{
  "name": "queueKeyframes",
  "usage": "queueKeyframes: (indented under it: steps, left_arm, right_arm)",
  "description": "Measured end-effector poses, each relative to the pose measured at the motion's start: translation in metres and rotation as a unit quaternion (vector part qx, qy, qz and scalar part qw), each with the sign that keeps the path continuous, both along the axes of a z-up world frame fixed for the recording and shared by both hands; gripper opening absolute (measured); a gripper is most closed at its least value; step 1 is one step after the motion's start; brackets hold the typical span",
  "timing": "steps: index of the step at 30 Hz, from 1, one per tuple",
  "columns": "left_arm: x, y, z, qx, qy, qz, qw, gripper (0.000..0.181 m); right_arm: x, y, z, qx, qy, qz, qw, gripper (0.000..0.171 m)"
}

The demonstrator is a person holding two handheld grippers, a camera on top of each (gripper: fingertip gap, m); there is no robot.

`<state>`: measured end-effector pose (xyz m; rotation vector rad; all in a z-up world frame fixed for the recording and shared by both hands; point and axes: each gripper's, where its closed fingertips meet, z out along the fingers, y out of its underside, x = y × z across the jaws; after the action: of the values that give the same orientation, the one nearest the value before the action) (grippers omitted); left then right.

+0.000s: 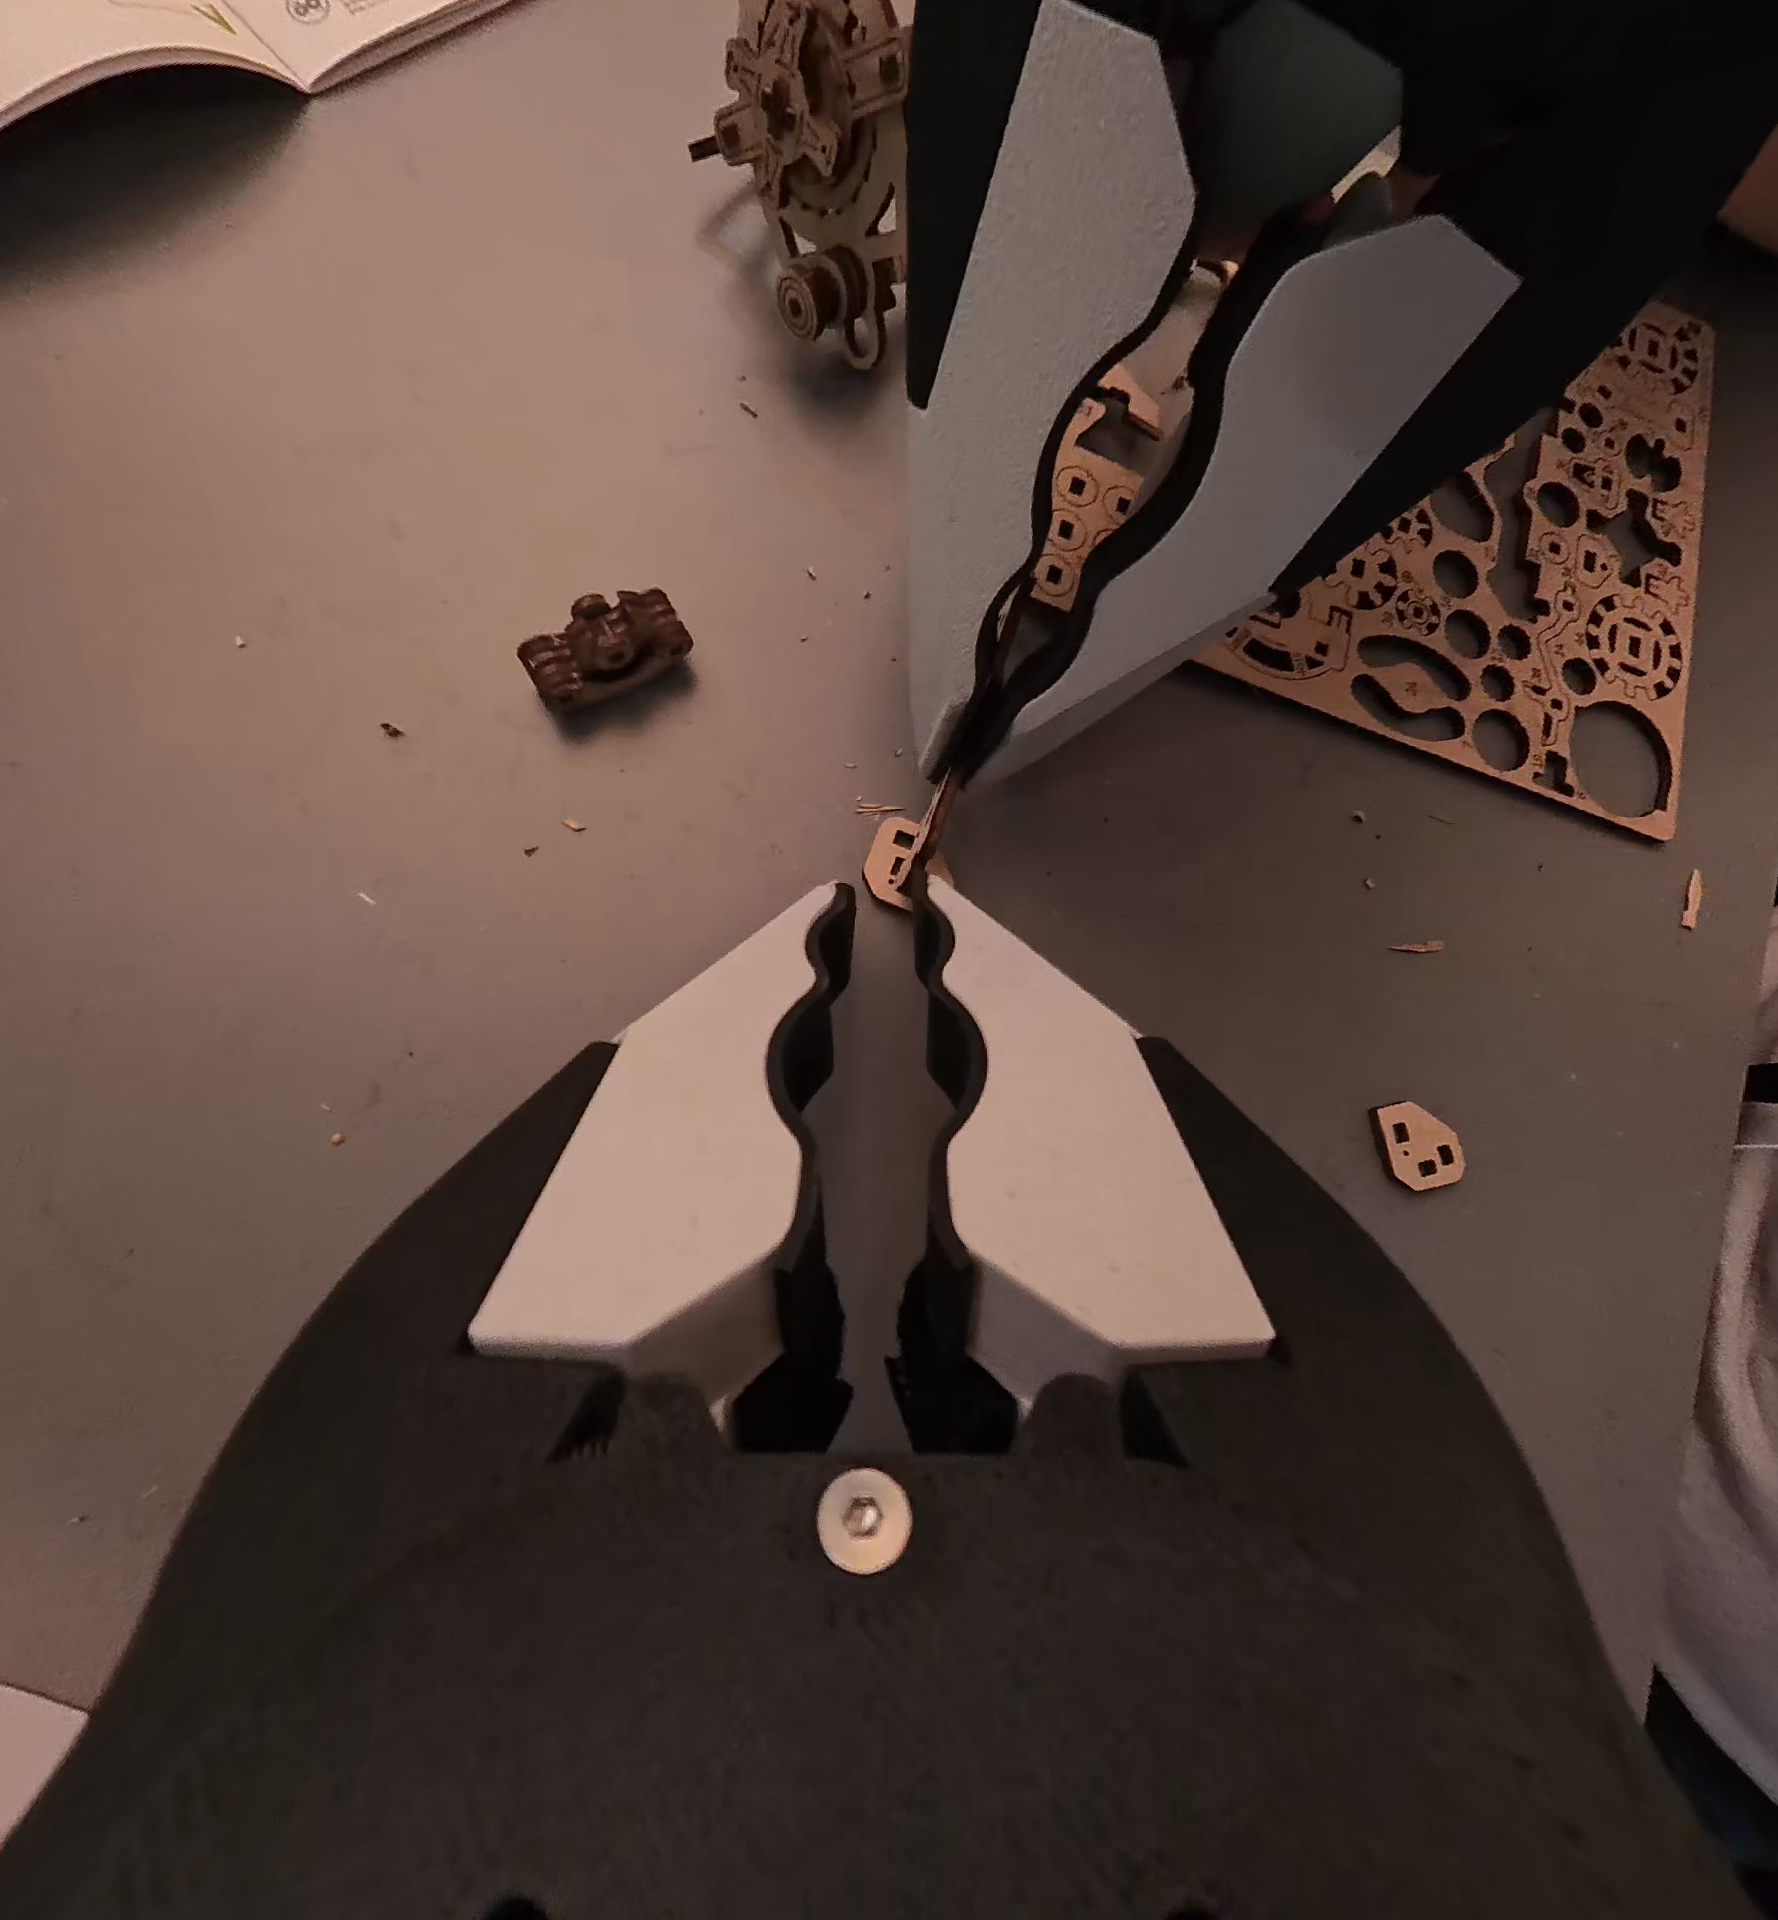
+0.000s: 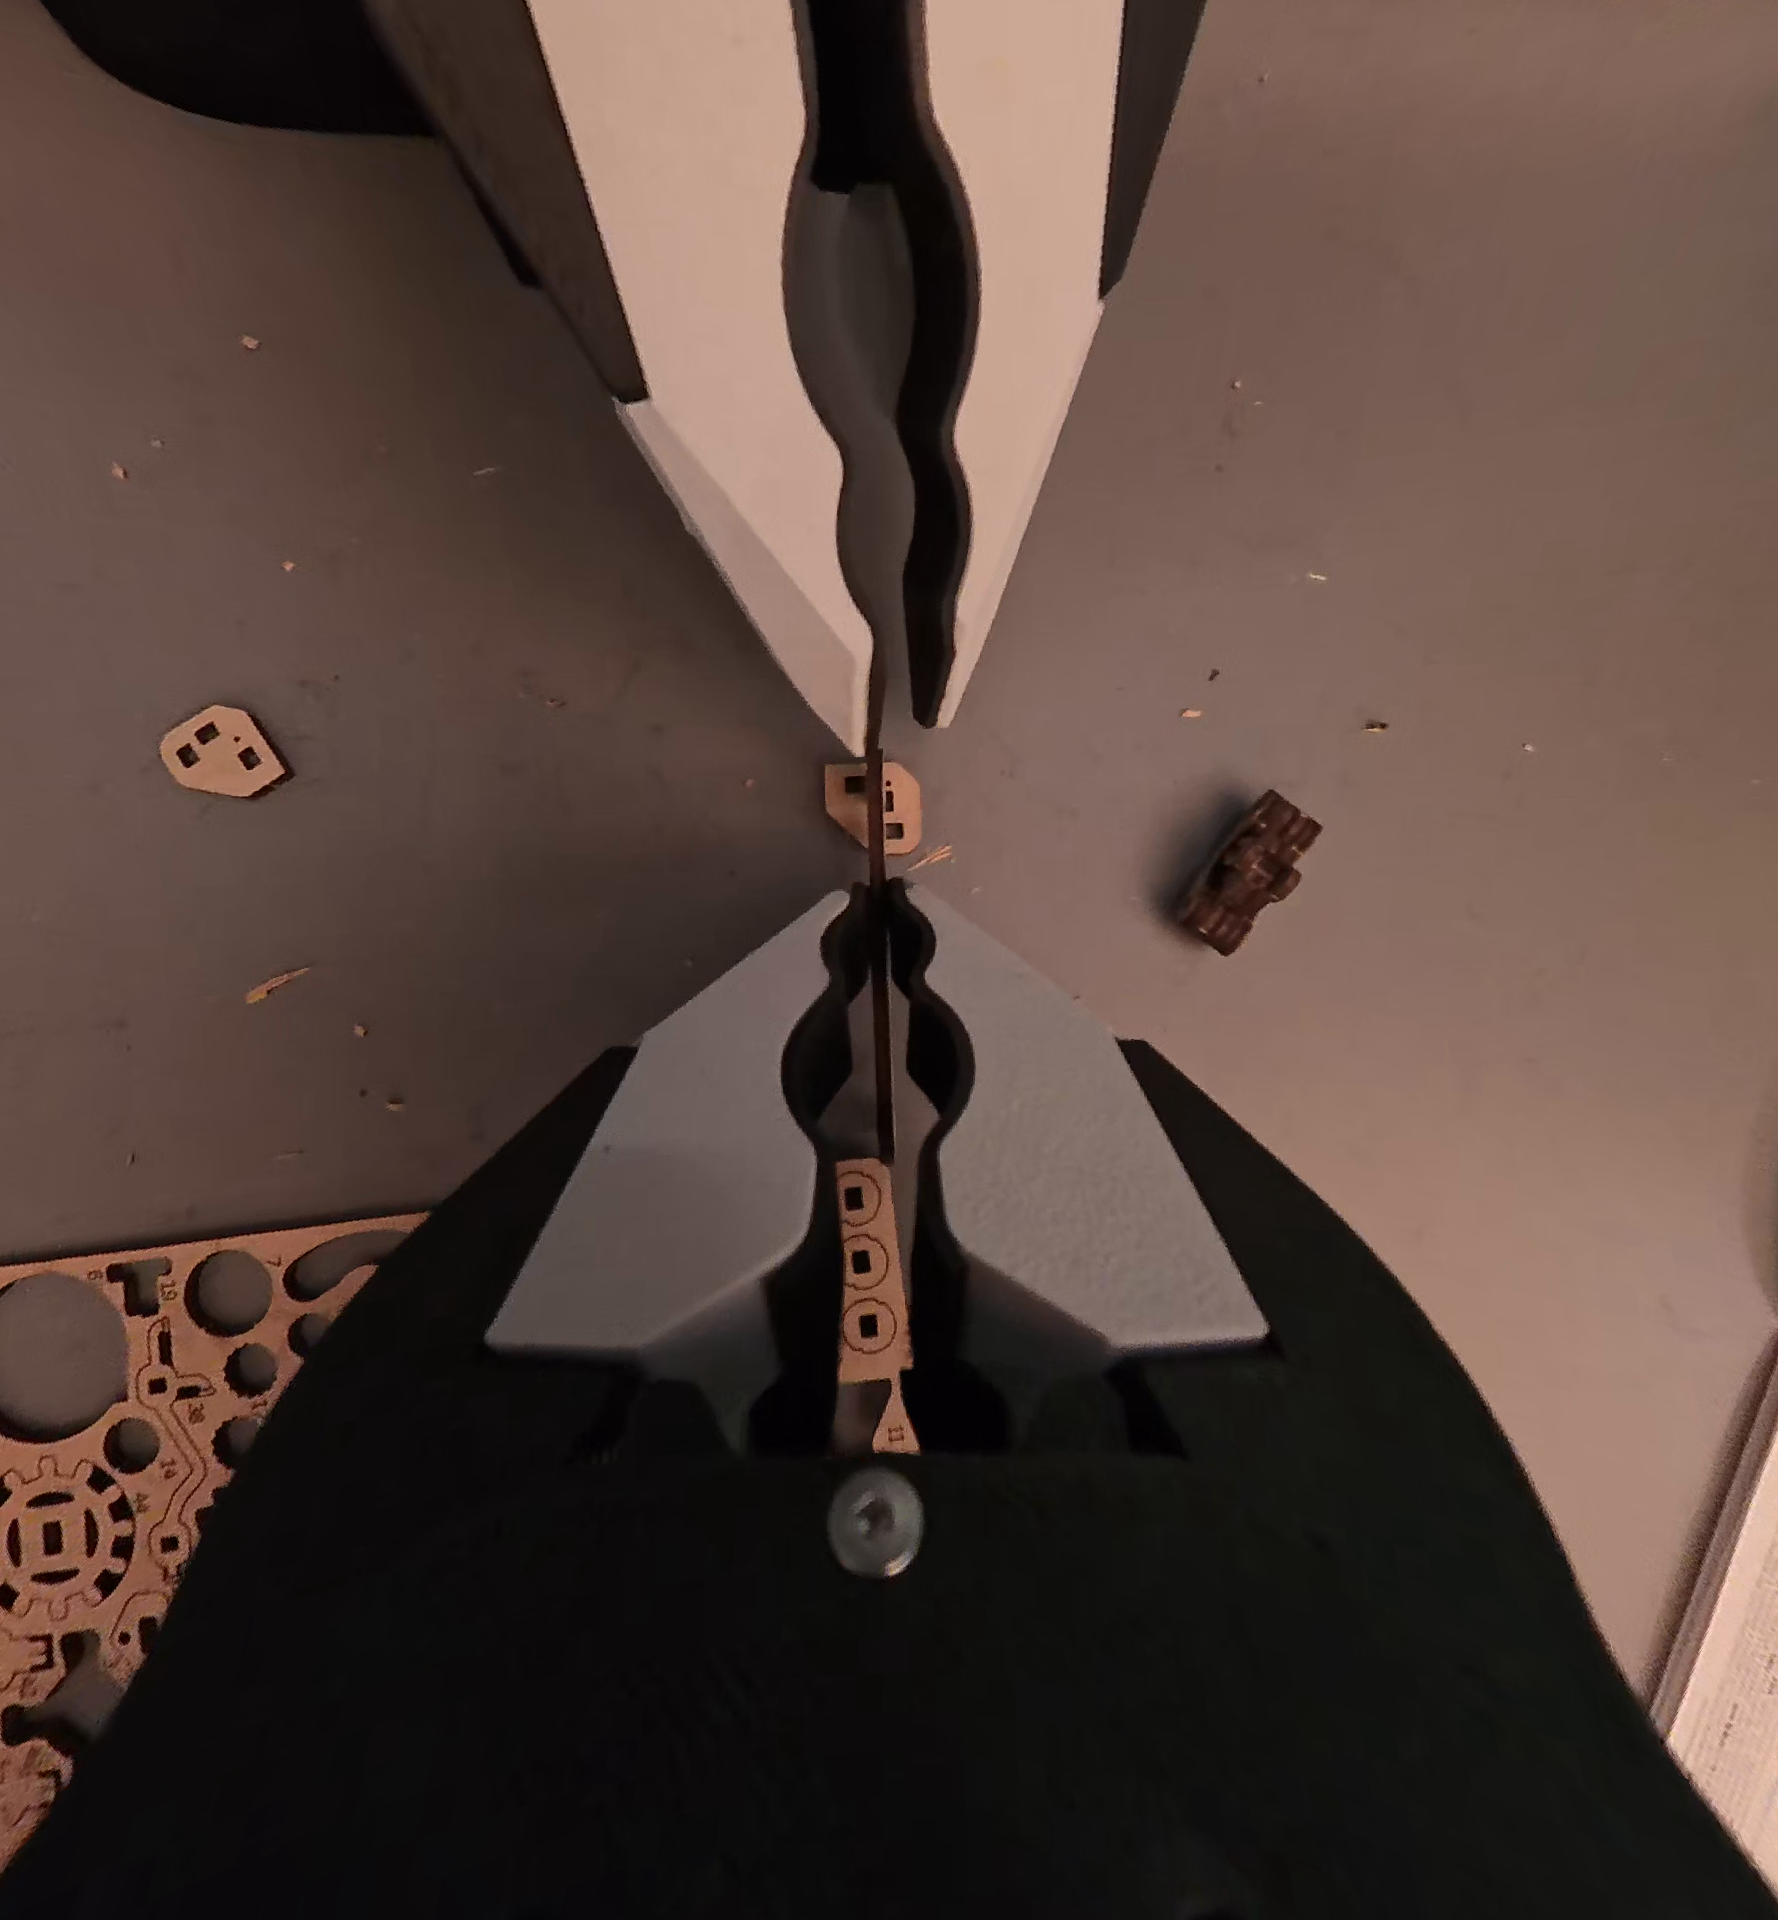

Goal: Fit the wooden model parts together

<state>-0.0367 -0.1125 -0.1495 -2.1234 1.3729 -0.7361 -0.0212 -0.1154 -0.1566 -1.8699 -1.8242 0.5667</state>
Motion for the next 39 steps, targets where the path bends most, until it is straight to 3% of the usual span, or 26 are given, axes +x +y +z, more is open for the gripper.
queueKeyframes:
  steps: [39]
  left_arm:
    - [-0.003,0.001,-0.009,-0.008,0.020,0.001,1.000,0.009]
  right_arm:
    - [0.002,0.006,0.000,0.004,0.006,-0.004,1.000,0.001]
